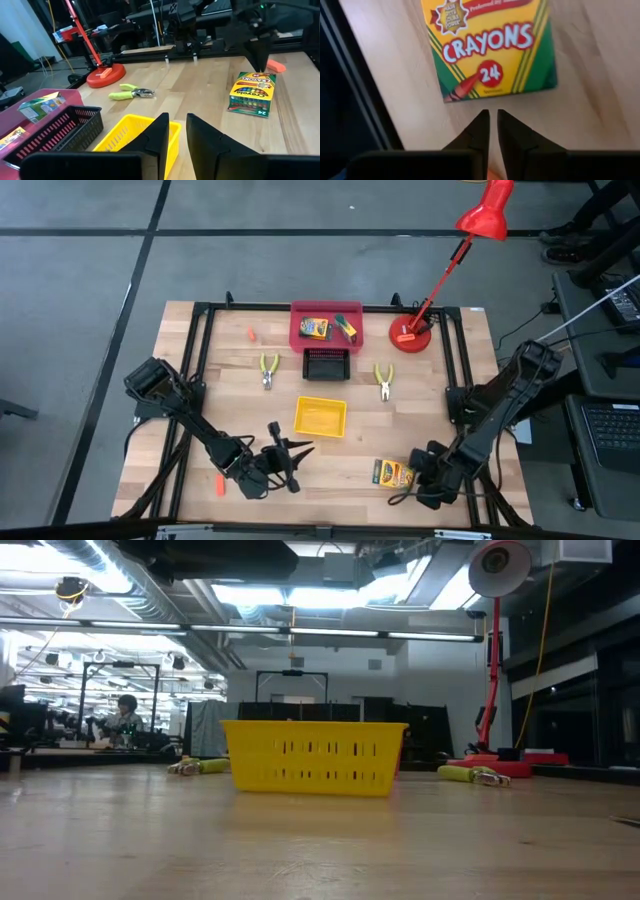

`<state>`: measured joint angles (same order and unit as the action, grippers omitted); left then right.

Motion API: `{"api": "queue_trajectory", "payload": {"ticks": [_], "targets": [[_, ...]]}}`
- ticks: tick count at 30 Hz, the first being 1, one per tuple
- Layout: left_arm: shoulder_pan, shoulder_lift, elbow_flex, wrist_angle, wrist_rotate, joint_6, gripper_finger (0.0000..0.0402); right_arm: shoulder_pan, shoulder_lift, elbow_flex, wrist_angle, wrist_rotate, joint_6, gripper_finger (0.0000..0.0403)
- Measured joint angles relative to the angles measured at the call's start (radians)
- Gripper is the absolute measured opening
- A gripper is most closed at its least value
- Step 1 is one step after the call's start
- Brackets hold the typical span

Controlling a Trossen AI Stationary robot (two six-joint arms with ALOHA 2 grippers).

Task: Pick & Place School Supplies
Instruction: Put the yellow crayon box into the red bin

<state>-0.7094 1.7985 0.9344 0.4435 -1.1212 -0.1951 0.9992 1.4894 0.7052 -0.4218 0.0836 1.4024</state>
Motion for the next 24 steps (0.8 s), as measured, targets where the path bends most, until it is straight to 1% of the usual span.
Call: {"api": "queue_trajectory", "payload": {"ticks": [4, 8, 16, 21, 24], "targets": [[-0.003, 0.0, 0.0, 0.002, -0.005, 0.0, 0.0061, -0.018, 0.042, 0.0, 0.056, -0.001, -0.055, 0.0024], [-0.003, 0.0, 0.0, 0.002, -0.006, 0.0, 0.006, -0.064, 0.054, 0.0, 0.073, 0.01, -0.138, 0.0016], [-0.003, 0.0, 0.0, 0.002, -0.006, 0.015, 0.0059, -0.168, 0.054, 0.0, 0.04, 0.106, -0.308, 0.001], [-0.003, 0.0, 0.0, 0.002, -0.014, 0.023, 0.0059, -0.188, 0.041, 0.0, 0.037, 0.115, -0.319, 0.001], [-0.003, 0.0, 0.0, -0.01, -0.039, 0.026, 0.0059, -0.186, 0.014, 0.0, 0.032, 0.178, -0.319, 0.001]]}}
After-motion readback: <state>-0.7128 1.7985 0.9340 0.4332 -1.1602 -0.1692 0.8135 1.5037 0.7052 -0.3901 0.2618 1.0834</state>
